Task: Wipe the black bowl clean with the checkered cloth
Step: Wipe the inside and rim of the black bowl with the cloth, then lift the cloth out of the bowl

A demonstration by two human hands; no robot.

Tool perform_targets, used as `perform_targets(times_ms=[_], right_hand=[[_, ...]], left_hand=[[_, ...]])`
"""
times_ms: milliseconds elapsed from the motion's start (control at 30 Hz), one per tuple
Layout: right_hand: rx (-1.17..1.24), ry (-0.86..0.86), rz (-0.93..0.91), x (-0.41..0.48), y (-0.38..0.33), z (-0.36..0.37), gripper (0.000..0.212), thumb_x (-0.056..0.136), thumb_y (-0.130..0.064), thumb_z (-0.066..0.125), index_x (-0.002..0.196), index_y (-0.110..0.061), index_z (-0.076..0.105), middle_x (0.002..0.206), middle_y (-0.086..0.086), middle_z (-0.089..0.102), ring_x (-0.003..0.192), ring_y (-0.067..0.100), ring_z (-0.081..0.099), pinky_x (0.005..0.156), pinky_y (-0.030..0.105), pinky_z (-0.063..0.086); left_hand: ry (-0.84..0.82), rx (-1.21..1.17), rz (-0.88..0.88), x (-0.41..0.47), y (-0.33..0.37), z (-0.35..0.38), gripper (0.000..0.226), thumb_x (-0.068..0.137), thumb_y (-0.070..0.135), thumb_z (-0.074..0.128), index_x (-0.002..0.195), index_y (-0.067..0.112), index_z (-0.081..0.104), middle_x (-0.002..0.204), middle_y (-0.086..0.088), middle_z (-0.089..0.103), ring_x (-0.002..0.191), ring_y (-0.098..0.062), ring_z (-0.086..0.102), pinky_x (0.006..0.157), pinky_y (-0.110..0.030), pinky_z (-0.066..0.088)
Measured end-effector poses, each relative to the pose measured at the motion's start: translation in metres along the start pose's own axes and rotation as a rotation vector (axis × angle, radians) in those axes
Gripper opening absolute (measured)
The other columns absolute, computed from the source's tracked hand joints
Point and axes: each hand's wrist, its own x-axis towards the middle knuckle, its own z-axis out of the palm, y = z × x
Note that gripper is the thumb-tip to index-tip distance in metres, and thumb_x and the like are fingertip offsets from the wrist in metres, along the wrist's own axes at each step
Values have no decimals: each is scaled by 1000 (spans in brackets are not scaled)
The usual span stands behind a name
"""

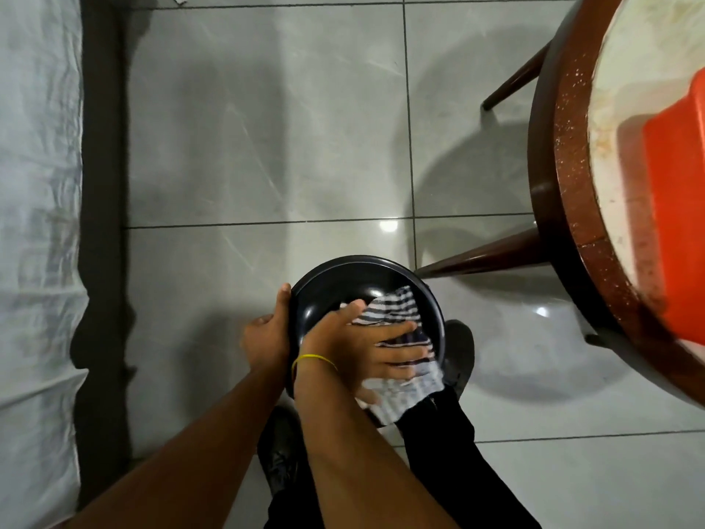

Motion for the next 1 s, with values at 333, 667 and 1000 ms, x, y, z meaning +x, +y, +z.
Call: perform_targets(times_ms=[333,667,1000], right_hand=[[-420,-17,-475,26,51,-118,82,84,-41,84,156,-24,48,162,6,40,141,40,51,102,59,51],[-698,-261,-566,72,47,-131,32,100,-38,60,130,-28,66,125,0,78,117,23,75,102,37,58],[-341,-288,-891,38,-29,-283,46,98,-45,41,119,-22,74,97,2,83,94,20,81,97,36,64]], left_hand=[[27,189,698,-25,42,-11,23,102,20,68,123,14,64,120,-11,71,113,-32,64,94,-49,55],[-800,1365,1786,-121,104,35,72,87,36,77,152,25,48,146,-6,64,139,-32,52,119,-73,27],[-904,1433,1882,-219,251,-2,20,91,25,67,107,14,71,116,-9,70,107,-34,67,87,-45,54]])
